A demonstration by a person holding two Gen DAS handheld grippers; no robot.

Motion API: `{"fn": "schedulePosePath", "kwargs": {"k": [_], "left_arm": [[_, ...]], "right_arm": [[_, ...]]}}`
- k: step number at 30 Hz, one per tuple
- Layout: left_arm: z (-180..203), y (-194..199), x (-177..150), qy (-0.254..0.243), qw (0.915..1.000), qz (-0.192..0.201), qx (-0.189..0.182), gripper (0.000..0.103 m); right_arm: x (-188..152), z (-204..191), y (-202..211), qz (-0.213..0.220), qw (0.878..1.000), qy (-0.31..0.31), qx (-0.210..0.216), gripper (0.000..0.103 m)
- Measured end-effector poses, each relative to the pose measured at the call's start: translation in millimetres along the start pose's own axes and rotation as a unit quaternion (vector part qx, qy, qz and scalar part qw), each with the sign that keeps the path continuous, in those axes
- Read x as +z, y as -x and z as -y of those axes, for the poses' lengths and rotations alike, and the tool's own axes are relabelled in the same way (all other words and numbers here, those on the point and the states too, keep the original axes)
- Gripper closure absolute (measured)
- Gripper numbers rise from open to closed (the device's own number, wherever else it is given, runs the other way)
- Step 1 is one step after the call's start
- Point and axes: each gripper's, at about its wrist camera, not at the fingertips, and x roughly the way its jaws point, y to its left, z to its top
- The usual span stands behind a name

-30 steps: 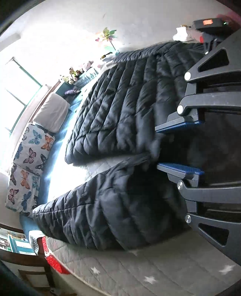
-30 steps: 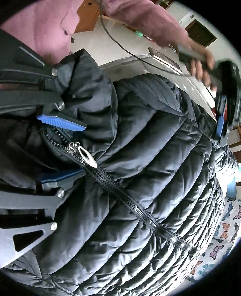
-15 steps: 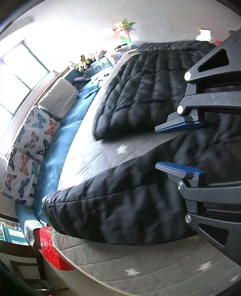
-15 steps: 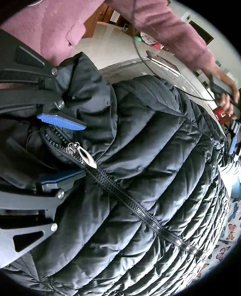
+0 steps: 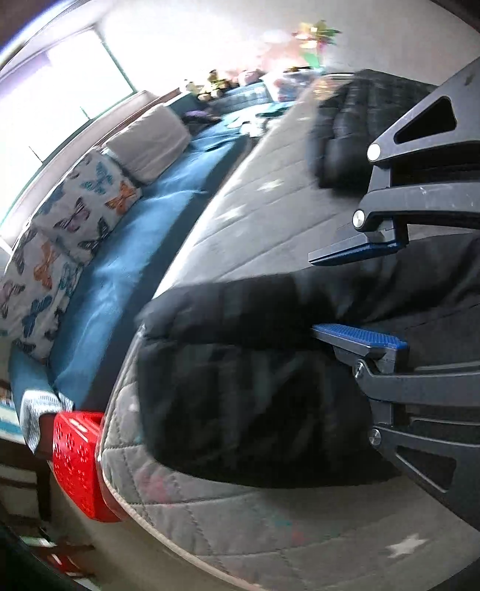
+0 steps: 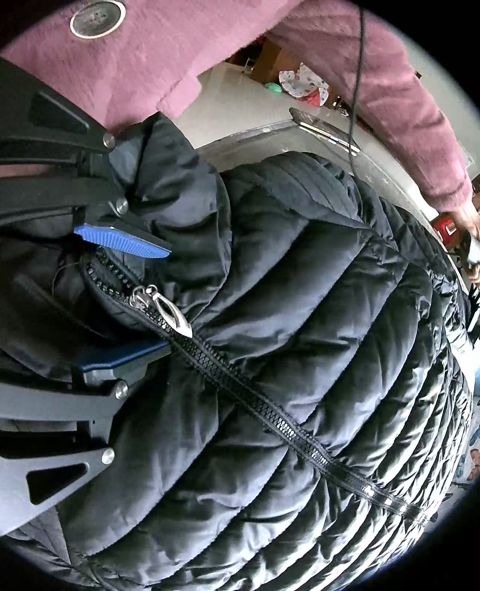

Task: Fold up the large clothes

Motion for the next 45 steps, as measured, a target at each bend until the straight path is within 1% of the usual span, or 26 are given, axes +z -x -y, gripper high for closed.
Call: {"fn": "schedulePosePath", "kwargs": {"k": [4, 8, 11, 13, 14, 15, 16, 17, 19, 20, 22, 24, 28, 29, 30, 31, 32, 33, 34, 35, 36, 37, 40, 42, 43, 45], "left_arm": [[-14, -9, 25, 0.019, 0.9997, 0.016, -0.001, 0.068], [-11, -9, 37, 0.025, 0.9992, 0.023, 0.022, 0.068], [-4, 18, 35, 0.008, 0.9993, 0.035, 0.006, 0.067], [-4, 46, 30, 0.007, 0.9990, 0.044, -0.002, 0.067], [-7, 60, 26, 0.009, 0.9986, 0.052, -0.005, 0.065], [-12, 76, 22, 0.010, 0.9981, 0.061, -0.001, 0.051], [-16, 89, 16, 0.012, 0.9976, 0.067, 0.008, 0.030], [-24, 103, 9, 0.020, 0.9964, 0.079, 0.023, 0.022], [-38, 118, -2, 0.033, 0.9943, 0.098, 0.028, 0.020], [-45, 123, -10, 0.039, 0.9944, 0.096, 0.022, 0.020], [-61, 122, -25, 0.059, 0.9947, 0.085, -0.003, 0.020], [-72, 114, -38, 0.075, 0.9946, 0.071, -0.011, 0.020], [-85, 88, -67, 0.083, 0.9947, 0.045, -0.040, 0.022], [-87, 80, -73, 0.085, 0.9949, 0.036, -0.041, 0.024], [-88, 72, -78, 0.087, 0.9947, 0.030, -0.046, 0.028], [-88, 69, -82, 0.086, 0.9946, 0.035, -0.046, 0.029], [-86, 69, -86, 0.081, 0.9944, 0.048, -0.049, 0.035], [-84, 68, -87, 0.077, 0.9939, 0.049, -0.062, 0.057], [-84, 64, -89, 0.082, 0.9929, 0.042, -0.075, 0.069], [-83, 63, -92, 0.087, 0.9922, 0.047, -0.076, 0.082], [-80, 65, -94, 0.089, 0.9916, 0.056, -0.075, 0.089], [-75, 71, -97, 0.088, 0.9906, 0.072, -0.077, 0.093], [-55, 97, -105, 0.072, 0.9881, 0.109, -0.081, 0.095], [-30, 125, -113, 0.045, 0.9870, 0.135, -0.076, 0.095], [-14, 141, -120, 0.025, 0.9863, 0.149, -0.066, 0.095], [17, 170, -131, -0.007, 0.9826, 0.175, -0.061, 0.095]], "right_arm": [[0, 3, 0, 0.000, 1.000, -0.004, 0.005, 0.052], [2, 6, 1, -0.003, 1.000, -0.008, 0.008, 0.052], [2, 6, 1, -0.003, 1.000, -0.003, 0.002, 0.052], [1, 3, 1, -0.001, 1.000, 0.003, -0.004, 0.051], [0, 1, 1, 0.000, 1.000, 0.006, -0.006, 0.050], [0, -1, 0, 0.000, 1.000, 0.008, -0.009, 0.050], [-1, -3, 0, 0.000, 1.000, 0.011, -0.012, 0.050], [-1, -4, -1, -0.001, 1.000, 0.014, -0.015, 0.050], [-2, -7, -1, -0.001, 1.000, 0.016, -0.020, 0.049], [-2, -10, -2, 0.000, 1.000, 0.016, -0.020, 0.047], [-4, -15, -3, 0.001, 0.999, 0.021, -0.026, 0.043], [-5, -23, -5, 0.001, 0.999, 0.027, -0.034, 0.041], [-7, -33, -9, 0.000, 0.998, 0.037, -0.046, 0.037], [-7, -34, -9, 0.000, 0.998, 0.037, -0.046, 0.037], [-7, -35, -10, 0.000, 0.998, 0.035, -0.046, 0.037], [-7, -36, -10, 0.000, 0.998, 0.034, -0.046, 0.037], [-5, -35, -11, -0.001, 0.998, 0.033, -0.046, 0.037], [-5, -36, -11, -0.002, 0.998, 0.033, -0.048, 0.037], [-5, -37, -12, -0.002, 0.998, 0.033, -0.050, 0.037], [-4, -38, -12, -0.002, 0.998, 0.032, -0.052, 0.037], [-3, -37, -12, -0.001, 0.998, 0.029, -0.053, 0.037], [-2, -37, -11, 0.002, 0.998, 0.026, -0.054, 0.037], [-4, -36, 1, 0.028, 0.998, 0.021, -0.051, 0.037], [-7, -37, 11, 0.052, 0.997, 0.017, -0.061, 0.037], [-9, -36, 17, 0.063, 0.996, 0.016, -0.068, 0.037], [-14, -34, 31, 0.090, 0.993, 0.007, -0.077, 0.037]]}}
